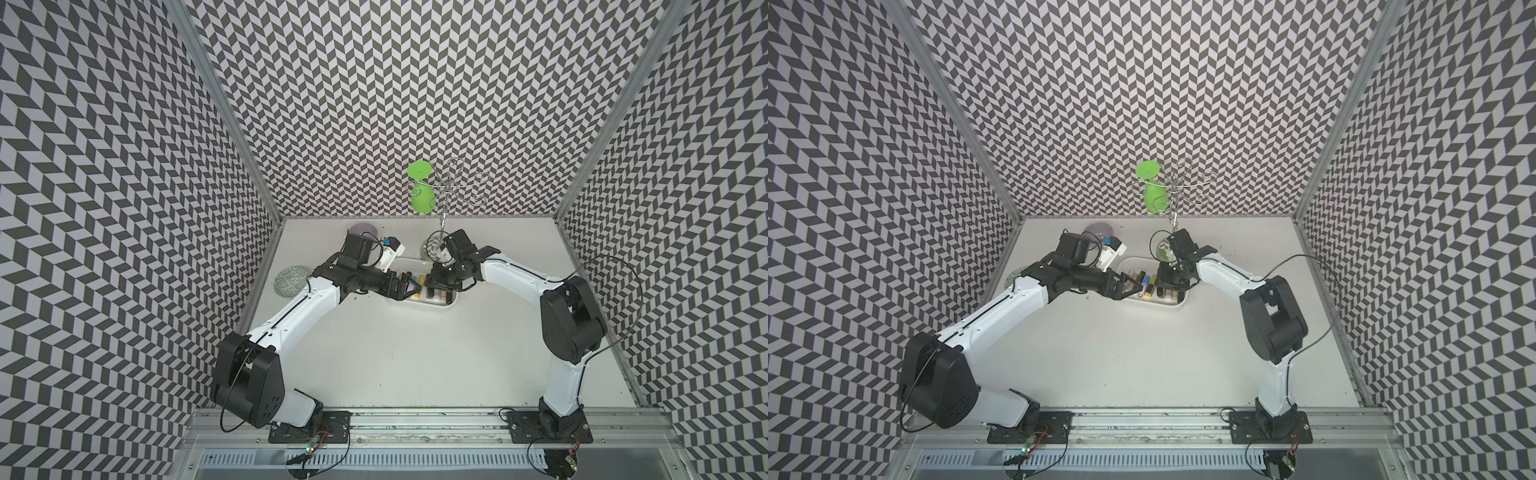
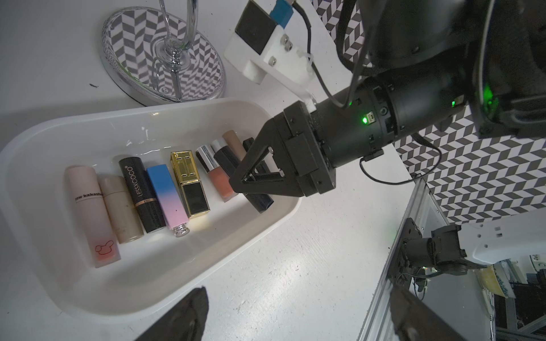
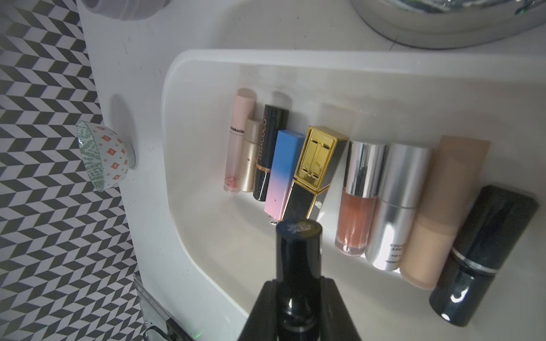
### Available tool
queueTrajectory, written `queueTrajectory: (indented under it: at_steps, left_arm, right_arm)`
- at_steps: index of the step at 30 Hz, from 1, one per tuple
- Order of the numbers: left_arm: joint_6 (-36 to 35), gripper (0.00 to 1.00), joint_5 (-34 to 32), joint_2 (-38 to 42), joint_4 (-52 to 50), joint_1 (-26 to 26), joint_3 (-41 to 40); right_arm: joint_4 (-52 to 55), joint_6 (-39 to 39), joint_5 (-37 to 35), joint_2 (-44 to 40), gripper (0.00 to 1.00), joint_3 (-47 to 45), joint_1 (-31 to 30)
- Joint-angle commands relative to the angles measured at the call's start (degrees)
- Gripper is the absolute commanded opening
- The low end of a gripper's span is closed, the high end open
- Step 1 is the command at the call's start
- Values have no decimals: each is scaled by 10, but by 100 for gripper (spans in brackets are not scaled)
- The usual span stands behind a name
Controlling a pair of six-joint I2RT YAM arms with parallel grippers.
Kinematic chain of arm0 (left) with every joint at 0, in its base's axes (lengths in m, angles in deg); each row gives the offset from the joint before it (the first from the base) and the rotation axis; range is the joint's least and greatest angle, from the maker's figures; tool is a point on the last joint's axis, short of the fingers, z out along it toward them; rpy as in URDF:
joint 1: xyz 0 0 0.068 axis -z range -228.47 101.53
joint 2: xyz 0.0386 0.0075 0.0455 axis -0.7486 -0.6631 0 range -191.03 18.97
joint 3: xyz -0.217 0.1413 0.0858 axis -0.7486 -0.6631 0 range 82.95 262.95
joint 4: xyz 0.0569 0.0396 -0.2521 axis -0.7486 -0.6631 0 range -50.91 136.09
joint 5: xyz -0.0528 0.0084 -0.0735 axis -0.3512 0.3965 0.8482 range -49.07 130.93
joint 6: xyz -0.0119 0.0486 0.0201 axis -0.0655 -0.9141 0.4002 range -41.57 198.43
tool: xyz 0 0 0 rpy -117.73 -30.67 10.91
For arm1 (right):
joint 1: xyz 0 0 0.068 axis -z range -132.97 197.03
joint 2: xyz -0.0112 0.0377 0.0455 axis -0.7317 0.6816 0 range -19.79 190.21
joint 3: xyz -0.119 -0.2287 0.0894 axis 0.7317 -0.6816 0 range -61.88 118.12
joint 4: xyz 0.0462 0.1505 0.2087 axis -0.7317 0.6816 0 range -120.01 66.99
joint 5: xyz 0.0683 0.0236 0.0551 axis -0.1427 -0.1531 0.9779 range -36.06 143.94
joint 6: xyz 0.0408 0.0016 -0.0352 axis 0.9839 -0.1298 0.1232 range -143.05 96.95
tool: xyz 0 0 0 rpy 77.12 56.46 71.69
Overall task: Put the lipstick into the storage box
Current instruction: Place the lipstick in the storage box.
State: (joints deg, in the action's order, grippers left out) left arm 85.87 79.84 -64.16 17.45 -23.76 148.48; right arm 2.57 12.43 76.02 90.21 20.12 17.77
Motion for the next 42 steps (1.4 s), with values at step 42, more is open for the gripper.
queueTrajectory:
  at_steps: [42]
  left_arm:
    - [-26,99,-34,24,-5,5,-26]
  right_arm:
    - [-80,77,-18,24,45,-9,13]
